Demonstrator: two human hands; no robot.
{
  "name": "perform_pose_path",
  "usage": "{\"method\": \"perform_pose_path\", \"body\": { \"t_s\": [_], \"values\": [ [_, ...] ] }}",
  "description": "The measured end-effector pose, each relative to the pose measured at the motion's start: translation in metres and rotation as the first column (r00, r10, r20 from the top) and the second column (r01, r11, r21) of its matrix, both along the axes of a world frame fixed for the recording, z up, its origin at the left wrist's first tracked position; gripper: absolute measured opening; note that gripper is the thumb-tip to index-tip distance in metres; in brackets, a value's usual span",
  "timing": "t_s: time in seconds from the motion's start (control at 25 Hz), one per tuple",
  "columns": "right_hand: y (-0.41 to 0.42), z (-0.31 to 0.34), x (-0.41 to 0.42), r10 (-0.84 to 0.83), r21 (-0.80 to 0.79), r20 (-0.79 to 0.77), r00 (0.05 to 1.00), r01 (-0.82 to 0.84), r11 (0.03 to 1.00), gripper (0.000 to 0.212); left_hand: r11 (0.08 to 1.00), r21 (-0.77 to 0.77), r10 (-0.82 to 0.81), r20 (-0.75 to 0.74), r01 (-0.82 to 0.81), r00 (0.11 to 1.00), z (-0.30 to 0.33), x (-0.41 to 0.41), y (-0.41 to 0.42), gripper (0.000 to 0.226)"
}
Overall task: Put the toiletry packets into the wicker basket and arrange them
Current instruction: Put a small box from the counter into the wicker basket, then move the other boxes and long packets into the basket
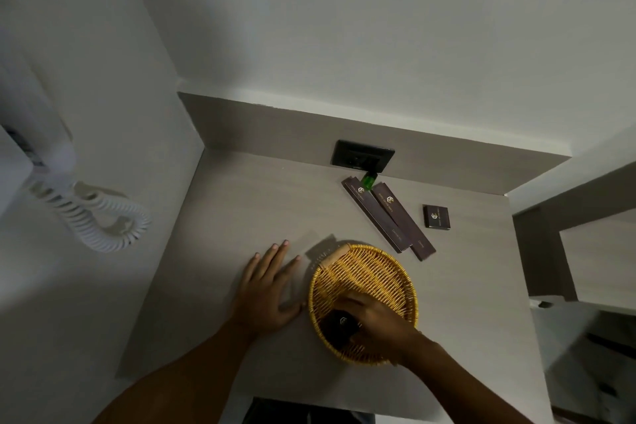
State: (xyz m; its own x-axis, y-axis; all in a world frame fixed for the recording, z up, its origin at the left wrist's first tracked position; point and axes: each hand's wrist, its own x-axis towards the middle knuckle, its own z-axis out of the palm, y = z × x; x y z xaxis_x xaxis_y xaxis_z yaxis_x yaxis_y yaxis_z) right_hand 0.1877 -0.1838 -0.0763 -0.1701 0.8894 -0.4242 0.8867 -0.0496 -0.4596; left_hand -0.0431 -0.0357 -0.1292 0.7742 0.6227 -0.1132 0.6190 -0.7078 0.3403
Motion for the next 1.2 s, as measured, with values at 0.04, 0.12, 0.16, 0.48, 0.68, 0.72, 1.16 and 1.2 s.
{"method": "perform_pose_path", "body": {
  "t_s": [0.04, 0.12, 0.16, 0.48, 0.68, 0.72, 1.16, 1.2],
  "values": [
    [0.0, -0.002, -0.003, -0.007, 0.002, -0.001, 1.0, 0.007, 1.0, 0.059, 1.0, 0.0, 0.0, 0.003, 0.0, 1.0, 0.0, 0.0, 0.001, 0.089],
    [0.001, -0.002, -0.009, -0.029, -0.001, 0.013, 0.999, 0.029, 1.0, 0.059, 1.0, -0.004, -0.003, 0.002, 0.003, 1.0, -0.001, 0.0, 0.002, 0.089],
    [0.002, -0.001, -0.011, -0.039, -0.002, 0.024, 0.999, 0.039, 0.999, 0.059, 1.0, 0.002, -0.002, 0.007, 0.002, 1.0, -0.001, 0.0, 0.002, 0.088],
    [0.003, 0.034, 0.053, -0.414, 0.214, -0.106, 0.904, 0.427, 0.879, 0.045, 0.998, 0.059, -0.017, 0.087, 0.012, 0.996, -0.005, 0.0, 0.0, 0.087],
    [0.03, 0.035, 0.166, -0.54, 0.184, 0.313, 0.782, 0.508, 0.842, 0.079, 0.995, 0.1, -0.028, 0.125, 0.015, 0.992, -0.012, -0.003, 0.001, 0.086],
    [0.036, 0.031, 0.181, -0.442, 0.116, 0.406, 0.8, 0.434, 0.893, 0.087, 0.995, 0.103, -0.028, 0.124, 0.015, 0.992, -0.014, -0.003, 0.002, 0.087],
    [0.039, 0.014, 0.203, -0.451, -0.011, 0.436, 0.778, 0.506, 0.863, 0.061, 0.996, 0.083, -0.023, 0.092, 0.015, 0.995, -0.017, -0.003, 0.003, 0.085],
    [0.037, 0.019, 0.203, -0.497, -0.018, 0.412, 0.764, 0.552, 0.834, 0.059, 0.997, 0.082, -0.022, 0.097, 0.014, 0.995, -0.017, -0.003, 0.003, 0.085]
  ]
}}
